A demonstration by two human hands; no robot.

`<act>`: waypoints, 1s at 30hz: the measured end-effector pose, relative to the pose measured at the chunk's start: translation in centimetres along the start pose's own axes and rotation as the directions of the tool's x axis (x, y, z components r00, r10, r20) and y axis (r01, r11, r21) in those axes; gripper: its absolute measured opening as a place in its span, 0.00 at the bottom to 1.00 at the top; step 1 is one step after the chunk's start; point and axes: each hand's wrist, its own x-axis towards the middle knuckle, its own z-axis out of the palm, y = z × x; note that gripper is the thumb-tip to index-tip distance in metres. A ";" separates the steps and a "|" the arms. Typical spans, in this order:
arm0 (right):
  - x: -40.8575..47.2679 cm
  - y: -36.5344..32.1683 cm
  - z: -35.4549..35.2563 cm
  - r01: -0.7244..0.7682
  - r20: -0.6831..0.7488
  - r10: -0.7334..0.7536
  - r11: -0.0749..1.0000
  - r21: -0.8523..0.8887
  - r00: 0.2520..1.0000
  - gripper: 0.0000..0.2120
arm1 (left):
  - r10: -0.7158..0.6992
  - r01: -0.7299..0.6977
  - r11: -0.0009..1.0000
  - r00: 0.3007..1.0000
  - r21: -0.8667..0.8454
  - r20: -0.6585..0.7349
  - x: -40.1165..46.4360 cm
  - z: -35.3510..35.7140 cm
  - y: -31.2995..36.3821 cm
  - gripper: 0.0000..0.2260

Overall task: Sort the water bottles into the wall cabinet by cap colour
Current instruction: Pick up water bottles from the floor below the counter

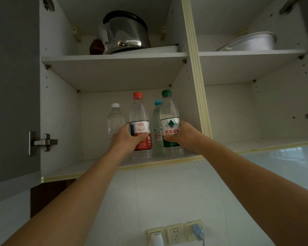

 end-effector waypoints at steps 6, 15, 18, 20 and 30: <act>1.1 1.6 1.7 -0.010 -0.096 0.006 0.999 -0.037 0.995 0.20 | 0.008 -0.008 0.999 1.000 -0.040 -0.002 1.3 1.7 -0.5 0.25; 2.7 4.0 3.7 -0.040 -0.215 0.020 0.995 -0.089 0.976 0.22 | 0.026 -0.025 1.000 0.997 0.015 -0.066 3.6 4.1 -1.2 0.24; 2.6 3.9 4.2 -0.061 -0.254 0.023 0.987 -0.146 0.967 0.21 | 0.018 -0.016 1.000 0.996 0.023 -0.082 3.9 4.4 -1.5 0.23; 2.3 4.0 4.6 -0.081 -0.276 0.022 0.976 -0.202 0.961 0.22 | 0.014 -0.010 0.999 0.995 0.043 -0.095 3.9 4.8 -1.6 0.24; 1.3 3.5 5.2 0.010 -0.553 -0.193 0.948 -0.317 0.810 0.17 | 0.074 -0.026 0.966 0.982 0.257 -0.176 1.8 5.2 -1.0 0.20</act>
